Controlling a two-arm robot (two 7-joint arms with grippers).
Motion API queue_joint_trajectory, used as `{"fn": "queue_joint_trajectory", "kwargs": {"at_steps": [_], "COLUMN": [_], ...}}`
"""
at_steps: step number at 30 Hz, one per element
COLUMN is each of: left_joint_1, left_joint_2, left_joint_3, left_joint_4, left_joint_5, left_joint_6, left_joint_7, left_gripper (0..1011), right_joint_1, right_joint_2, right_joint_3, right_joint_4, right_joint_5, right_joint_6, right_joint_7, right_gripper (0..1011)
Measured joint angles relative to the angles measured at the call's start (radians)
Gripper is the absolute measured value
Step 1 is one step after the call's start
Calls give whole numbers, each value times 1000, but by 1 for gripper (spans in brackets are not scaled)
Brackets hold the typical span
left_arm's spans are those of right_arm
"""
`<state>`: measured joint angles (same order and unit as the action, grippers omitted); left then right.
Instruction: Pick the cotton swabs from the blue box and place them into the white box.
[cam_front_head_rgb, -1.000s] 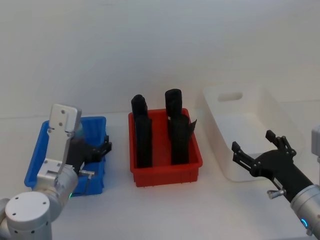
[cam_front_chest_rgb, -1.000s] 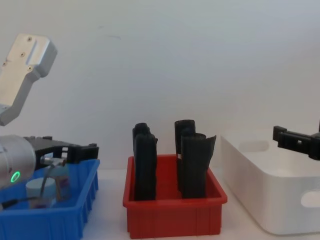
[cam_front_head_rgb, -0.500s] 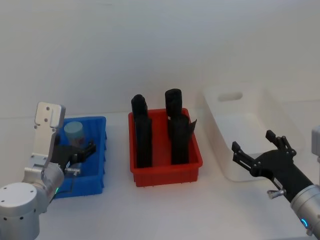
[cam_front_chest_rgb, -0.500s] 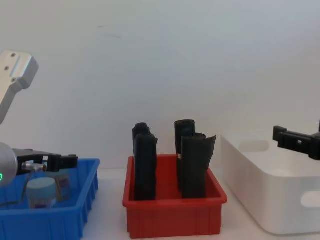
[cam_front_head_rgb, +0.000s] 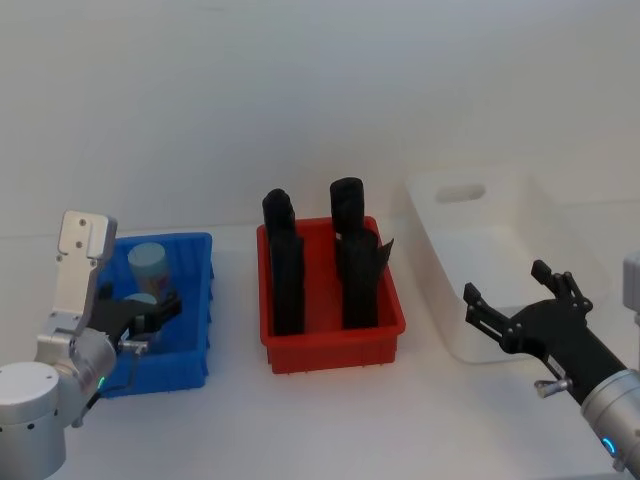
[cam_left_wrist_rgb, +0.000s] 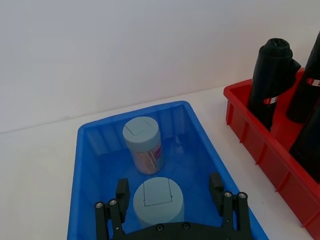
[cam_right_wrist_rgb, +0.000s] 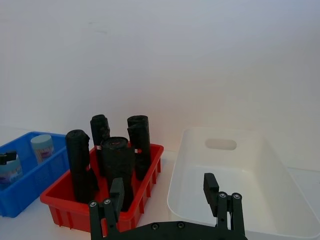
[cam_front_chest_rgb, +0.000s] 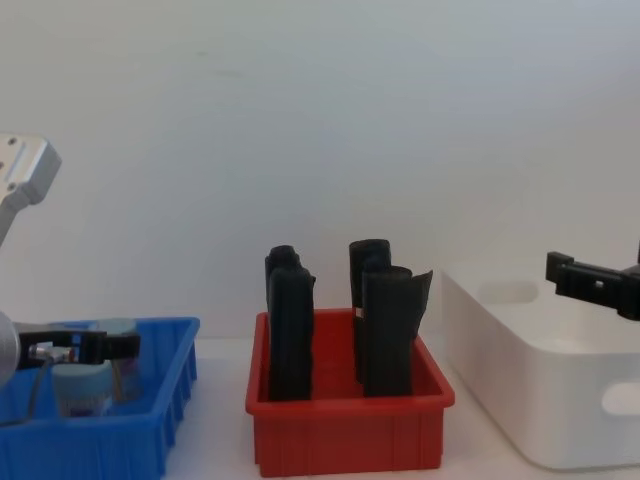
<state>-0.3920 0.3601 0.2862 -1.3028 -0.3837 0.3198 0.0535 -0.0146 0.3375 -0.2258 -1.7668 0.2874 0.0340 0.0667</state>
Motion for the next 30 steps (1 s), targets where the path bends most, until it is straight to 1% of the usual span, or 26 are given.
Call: {"fn": "queue_joint_trajectory", "kwargs": {"at_steps": [20,22,23,24,25,27,28,29,30], "left_joint_1": [-39,-42,-45,-48,-49,-51,-54,-55,-56], "left_joint_2": [-13,-14,-15,-16,-17,-18,-19,-20,-20], "left_joint_3": [-17,-18,-18,-18,-19,-19,-19,-19,-19], "left_joint_4": [138,147,156,163,167,174,181,184,188], "left_joint_5": [-16,-16,-15,-15,-14,-12,-10,-9,-8], "left_joint_6": [-36,-40,-42,-45,-46,-50,-54,-57,-59], "left_joint_7": [-53,-56,-59,-64,-65,-69,-74,-76,-79], "left_gripper": [1004,963,963,926,926,883,835,835,792], "right_joint_1": [0,0,0,0,0,0,0,0,0], "right_joint_2": [0,0,0,0,0,0,0,0,0], "right_joint_3": [0,0,0,0,0,0,0,0,0], "right_joint_4": [0,0,0,0,0,0,0,0,0], "right_joint_5": [0,0,0,0,0,0,0,0,0], "right_joint_6": [0,0,0,0,0,0,0,0,0], "right_joint_7": [0,0,0,0,0,0,0,0,0], "right_gripper": [1001,1001,1001,1001,1001,1001,1001,1001,1001]}}
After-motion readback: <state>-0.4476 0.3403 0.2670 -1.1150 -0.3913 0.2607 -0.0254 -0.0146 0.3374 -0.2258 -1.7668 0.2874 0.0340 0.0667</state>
